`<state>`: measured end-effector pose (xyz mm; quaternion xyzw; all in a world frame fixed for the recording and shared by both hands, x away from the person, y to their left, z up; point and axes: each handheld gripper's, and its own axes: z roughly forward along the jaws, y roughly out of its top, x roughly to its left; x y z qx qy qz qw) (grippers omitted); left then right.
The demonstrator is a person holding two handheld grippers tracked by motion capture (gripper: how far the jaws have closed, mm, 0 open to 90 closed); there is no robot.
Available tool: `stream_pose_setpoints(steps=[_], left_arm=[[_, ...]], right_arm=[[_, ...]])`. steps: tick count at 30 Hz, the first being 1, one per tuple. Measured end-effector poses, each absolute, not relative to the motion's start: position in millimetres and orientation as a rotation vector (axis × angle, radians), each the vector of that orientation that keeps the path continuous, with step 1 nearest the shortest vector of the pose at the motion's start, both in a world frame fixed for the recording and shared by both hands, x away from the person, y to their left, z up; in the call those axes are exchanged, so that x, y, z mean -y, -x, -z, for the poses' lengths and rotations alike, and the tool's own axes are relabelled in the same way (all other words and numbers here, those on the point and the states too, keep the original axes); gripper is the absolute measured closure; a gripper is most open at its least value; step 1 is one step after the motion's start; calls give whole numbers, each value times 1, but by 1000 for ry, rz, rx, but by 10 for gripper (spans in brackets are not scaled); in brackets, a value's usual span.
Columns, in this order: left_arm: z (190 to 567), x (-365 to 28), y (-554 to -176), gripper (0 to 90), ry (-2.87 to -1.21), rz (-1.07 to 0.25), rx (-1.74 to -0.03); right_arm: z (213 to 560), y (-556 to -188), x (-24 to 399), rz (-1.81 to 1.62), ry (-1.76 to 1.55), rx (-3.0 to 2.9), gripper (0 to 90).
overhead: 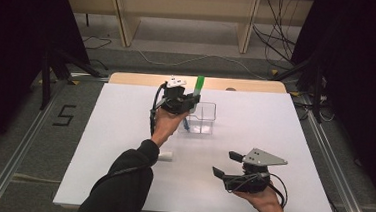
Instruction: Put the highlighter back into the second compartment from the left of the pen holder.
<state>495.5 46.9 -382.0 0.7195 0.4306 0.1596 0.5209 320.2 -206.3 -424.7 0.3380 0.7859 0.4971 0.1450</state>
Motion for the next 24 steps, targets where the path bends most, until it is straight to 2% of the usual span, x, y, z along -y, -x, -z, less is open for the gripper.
stream_pose_setpoints(steps=[24], left_arm=[[392, -34, -506, 761, -1716, -424, -1066]], right_arm=[[426, -321, 205, -1437, -970, -2270, 227]])
